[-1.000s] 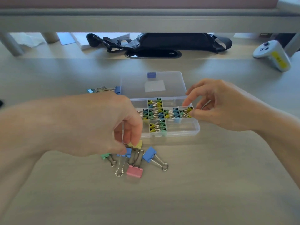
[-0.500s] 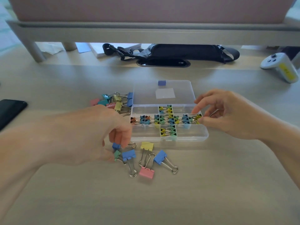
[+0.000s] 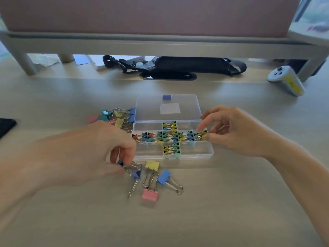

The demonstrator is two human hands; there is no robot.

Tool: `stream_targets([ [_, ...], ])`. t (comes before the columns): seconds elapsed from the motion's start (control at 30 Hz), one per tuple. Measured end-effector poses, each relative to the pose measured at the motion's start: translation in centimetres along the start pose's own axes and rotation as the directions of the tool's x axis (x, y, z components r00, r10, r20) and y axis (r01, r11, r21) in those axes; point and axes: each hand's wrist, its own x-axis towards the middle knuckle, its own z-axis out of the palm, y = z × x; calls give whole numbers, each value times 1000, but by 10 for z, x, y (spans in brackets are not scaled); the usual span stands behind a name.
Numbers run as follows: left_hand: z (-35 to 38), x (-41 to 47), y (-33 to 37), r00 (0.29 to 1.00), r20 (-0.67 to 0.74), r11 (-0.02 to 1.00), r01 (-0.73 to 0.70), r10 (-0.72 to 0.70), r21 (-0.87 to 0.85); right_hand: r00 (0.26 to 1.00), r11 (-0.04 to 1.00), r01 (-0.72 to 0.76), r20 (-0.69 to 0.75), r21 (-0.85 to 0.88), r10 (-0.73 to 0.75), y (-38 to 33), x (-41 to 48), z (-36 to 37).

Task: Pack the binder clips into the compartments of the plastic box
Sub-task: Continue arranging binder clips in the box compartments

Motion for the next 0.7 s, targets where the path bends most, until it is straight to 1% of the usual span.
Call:
stream_targets([
  [0.03,0,2,2,999,41,1000,-2,2,9,1000,1000,3,-3,9,-3,0,0,0],
  [0.07,3,2,0,999,35,1000,-14,13,16,1000,1000,5,-4,18,-5,0,0,0],
  [0.1,4,5,-2,1000,7,999,-22,22,32,1000,1000,6,-2,21,-6,0,0,-1],
  [0.13,5,8,-2,998,-38,999,-48,48,1,1000,1000,6,2,21,-6,1,1,-1],
  [0.2,2,14,-1,982,-177,989,-86,64,-117,1000,1000,2,13,21,-2,3,2,-3],
  [0.23,0,20,4,967,-243,973,-130,81,-191,1000,1000,-3,17,27,2,4,3,-4],
  [0.33,7,47,37,926,-351,902,-265,139,-342,999,998,-24,36,63,22,6,5,-6],
  [0.4,20,67,59,904,-378,891,-327,198,-315,999,994,-34,37,103,31,6,5,-7],
  [0.47,30,81,73,892,-386,898,-352,236,-264,999,990,-36,36,136,32,6,4,-8],
  [0.7,41,97,77,869,-372,903,-403,327,-149,995,987,-61,90,150,48,7,7,-11],
])
